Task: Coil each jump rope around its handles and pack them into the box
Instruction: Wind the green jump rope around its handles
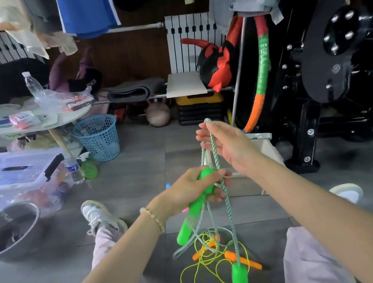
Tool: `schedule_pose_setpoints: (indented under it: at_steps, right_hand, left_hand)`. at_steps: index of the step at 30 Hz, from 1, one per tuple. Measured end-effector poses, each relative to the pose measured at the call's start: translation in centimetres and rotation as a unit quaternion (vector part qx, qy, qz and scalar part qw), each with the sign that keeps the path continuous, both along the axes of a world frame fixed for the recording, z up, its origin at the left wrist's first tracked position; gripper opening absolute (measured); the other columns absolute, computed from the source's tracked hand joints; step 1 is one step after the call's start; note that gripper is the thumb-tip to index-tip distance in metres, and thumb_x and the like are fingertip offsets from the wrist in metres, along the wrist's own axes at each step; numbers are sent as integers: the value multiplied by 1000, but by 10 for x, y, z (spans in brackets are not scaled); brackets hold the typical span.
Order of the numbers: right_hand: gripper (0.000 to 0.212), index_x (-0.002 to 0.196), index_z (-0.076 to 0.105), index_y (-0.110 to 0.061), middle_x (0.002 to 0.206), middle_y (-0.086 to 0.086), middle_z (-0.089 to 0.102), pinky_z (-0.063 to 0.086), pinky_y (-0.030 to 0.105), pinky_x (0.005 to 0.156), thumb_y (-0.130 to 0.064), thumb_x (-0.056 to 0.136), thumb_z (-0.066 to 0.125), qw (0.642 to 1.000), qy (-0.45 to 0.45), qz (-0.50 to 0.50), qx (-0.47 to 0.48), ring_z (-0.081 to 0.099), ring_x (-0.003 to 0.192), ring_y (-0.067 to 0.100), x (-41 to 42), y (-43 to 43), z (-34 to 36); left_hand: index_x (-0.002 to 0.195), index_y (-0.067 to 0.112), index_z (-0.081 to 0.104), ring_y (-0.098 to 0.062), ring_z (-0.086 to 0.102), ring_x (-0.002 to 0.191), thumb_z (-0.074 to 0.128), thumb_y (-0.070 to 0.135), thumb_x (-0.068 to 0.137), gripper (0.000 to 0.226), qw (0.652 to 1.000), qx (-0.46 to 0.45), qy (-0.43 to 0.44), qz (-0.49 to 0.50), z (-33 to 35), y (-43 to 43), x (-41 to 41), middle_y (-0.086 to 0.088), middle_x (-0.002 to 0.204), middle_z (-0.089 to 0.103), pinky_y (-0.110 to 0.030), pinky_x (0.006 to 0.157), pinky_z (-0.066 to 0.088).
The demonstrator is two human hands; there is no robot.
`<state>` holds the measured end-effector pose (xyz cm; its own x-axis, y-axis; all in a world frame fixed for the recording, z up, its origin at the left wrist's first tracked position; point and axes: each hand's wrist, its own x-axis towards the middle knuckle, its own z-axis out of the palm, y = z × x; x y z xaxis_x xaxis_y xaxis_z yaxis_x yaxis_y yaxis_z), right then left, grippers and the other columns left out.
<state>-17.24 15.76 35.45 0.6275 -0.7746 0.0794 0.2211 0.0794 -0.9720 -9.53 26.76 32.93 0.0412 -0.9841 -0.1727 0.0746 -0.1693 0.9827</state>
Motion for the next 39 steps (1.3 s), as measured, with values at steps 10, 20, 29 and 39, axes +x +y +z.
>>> schedule_pose_setpoints:
  at_steps: [10,20,29,39]
  right_hand:
    - [36,98,62,-3,71,0,64,45,21,75,-33,96,42,972,139,188,-36,61,71,8,-31,27,-64]
    - [25,89,58,-10,46,-12,29,36,20,50,-15,101,37,997,76,19,19,29,42,3,-33,17,-76]
    - [32,87,57,-8,49,-10,27,35,18,50,-16,103,30,1000,-11,-7,12,27,44,5,-10,13,-42]
    - [24,94,55,-15,83,2,60,42,9,66,-28,101,37,980,122,-77,-134,55,71,3,-16,15,-44]
  left_hand:
    - [83,11,59,-4,53,48,53,16,97,16,944,-155,71,284,44,-36,41,4,66,59,-16,50,48]
    - [111,1,59,-13,70,67,51,24,97,27,954,-65,97,275,0,-24,65,-12,104,69,-21,62,56]
    - [101,2,62,-16,68,82,48,30,97,31,997,27,61,49,-26,-2,6,-11,94,69,-27,72,57]
    - [106,-2,59,-16,70,69,53,16,96,22,988,-17,76,131,-17,-8,7,-8,82,72,-22,61,56]
